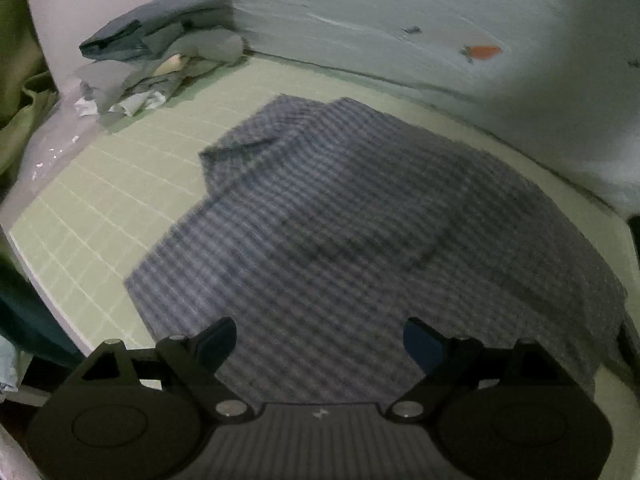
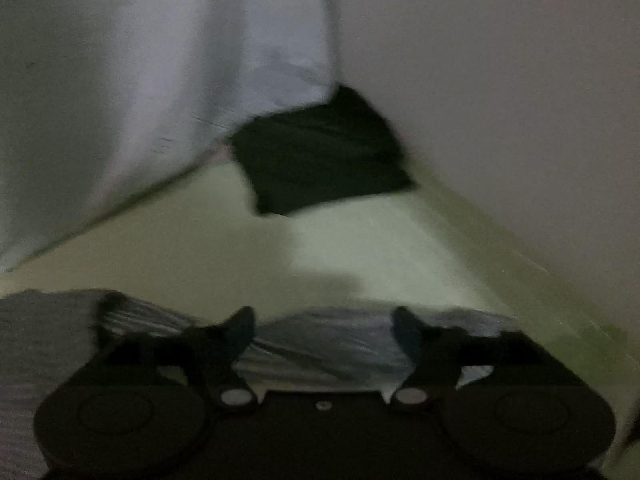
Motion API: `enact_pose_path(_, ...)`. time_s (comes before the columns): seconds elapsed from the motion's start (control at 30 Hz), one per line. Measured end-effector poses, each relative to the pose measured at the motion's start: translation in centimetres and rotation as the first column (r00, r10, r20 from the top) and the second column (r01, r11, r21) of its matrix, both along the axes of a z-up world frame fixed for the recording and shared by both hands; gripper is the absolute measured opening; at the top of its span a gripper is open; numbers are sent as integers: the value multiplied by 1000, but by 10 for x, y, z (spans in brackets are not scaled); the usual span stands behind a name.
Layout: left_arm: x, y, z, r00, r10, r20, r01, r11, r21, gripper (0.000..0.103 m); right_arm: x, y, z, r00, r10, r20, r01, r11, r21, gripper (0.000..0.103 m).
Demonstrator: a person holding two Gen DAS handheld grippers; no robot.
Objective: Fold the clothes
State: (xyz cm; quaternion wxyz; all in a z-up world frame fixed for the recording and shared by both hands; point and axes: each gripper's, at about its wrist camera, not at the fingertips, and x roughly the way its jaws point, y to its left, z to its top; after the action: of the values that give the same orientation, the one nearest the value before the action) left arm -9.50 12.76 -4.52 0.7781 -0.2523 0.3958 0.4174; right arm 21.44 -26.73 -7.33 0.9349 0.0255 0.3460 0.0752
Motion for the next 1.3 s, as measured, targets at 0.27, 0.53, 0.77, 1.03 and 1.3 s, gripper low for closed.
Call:
enact_pose_path(0.27, -20, 100, -2, 998, 65, 6, -65, 997, 29, 91, -24, 122, 11, 983, 185, -2, -184, 983, 16, 88)
enact_pose_path(0.53, -21, 214, -45, 996, 88, -25, -89, 995, -48, 75, -26, 211, 9, 977, 211, -30, -210, 977, 23, 88)
enact_pose_path(0.77, 10, 275, -89, 999, -9, -49, 3, 994, -113, 75, -27, 256, 1, 989, 123, -78, -124, 992, 4, 88)
enact_pose_path(1.03, 27, 281, -100, 994, -43, -101, 41, 999, -26, 3, -41, 278, -10, 986, 90, -140, -107, 987, -123, 88)
enact_pose_path(1.3, 5, 312, -37, 995, 37, -96, -7, 956, 294, 3, -45, 276, -19, 983, 77, -166, -102, 985, -143, 88)
